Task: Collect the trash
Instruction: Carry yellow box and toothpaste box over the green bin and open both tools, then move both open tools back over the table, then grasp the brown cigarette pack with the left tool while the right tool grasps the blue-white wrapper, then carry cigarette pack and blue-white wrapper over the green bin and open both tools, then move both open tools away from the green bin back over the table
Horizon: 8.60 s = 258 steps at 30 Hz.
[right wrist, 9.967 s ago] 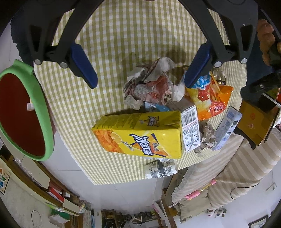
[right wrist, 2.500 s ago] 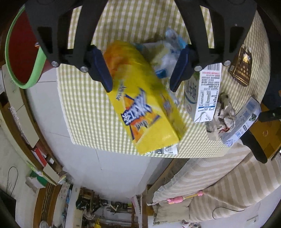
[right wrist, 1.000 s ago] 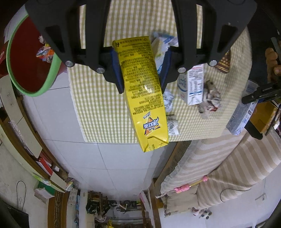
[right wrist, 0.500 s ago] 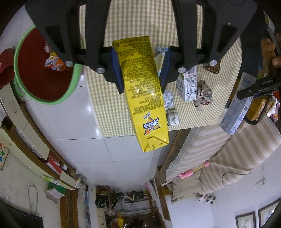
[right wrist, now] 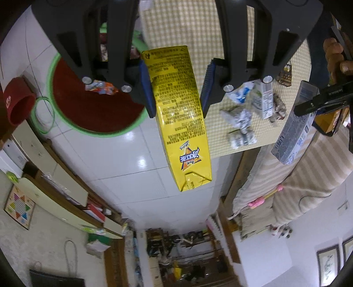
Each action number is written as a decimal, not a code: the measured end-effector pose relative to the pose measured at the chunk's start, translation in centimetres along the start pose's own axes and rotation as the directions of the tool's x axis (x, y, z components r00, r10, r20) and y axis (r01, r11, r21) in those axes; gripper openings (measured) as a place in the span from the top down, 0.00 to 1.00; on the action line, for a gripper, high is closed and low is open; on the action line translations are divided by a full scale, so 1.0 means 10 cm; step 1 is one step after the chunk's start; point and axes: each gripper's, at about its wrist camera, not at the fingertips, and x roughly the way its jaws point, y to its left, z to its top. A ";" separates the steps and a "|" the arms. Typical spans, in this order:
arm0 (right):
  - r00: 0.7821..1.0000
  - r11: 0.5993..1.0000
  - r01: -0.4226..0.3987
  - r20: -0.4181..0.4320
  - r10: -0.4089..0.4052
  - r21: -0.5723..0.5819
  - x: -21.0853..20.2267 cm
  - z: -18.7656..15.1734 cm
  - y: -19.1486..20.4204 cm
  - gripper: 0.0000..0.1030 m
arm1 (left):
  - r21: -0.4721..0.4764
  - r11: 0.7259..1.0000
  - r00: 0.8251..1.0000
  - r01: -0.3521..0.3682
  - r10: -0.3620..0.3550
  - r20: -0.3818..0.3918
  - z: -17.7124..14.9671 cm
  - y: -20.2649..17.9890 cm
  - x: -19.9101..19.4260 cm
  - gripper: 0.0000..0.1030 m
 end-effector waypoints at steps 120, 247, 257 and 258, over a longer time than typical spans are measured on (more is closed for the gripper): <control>0.953 0.966 -0.116 -0.299 0.043 -0.231 1.33 -0.94 1.52 0.05 | -0.239 0.950 0.961 -0.203 0.148 -0.232 -1.13 1.26 0.71 0.09; 0.987 0.968 0.147 -0.095 -0.130 0.204 0.09 -0.64 -1.37 0.21 | 0.111 0.957 0.958 0.267 -0.250 -0.143 0.14 -2.12 0.99 0.11; 0.992 0.984 0.109 -0.084 -0.098 0.143 0.12 -0.54 -0.87 0.17 | 0.058 0.978 0.977 0.199 -0.193 -0.091 0.09 -1.48 0.68 0.11; 0.992 0.986 0.102 -0.083 -0.092 0.129 0.13 -0.53 -0.77 0.17 | 0.052 0.981 0.979 0.189 -0.185 -0.083 0.08 -1.39 0.64 0.11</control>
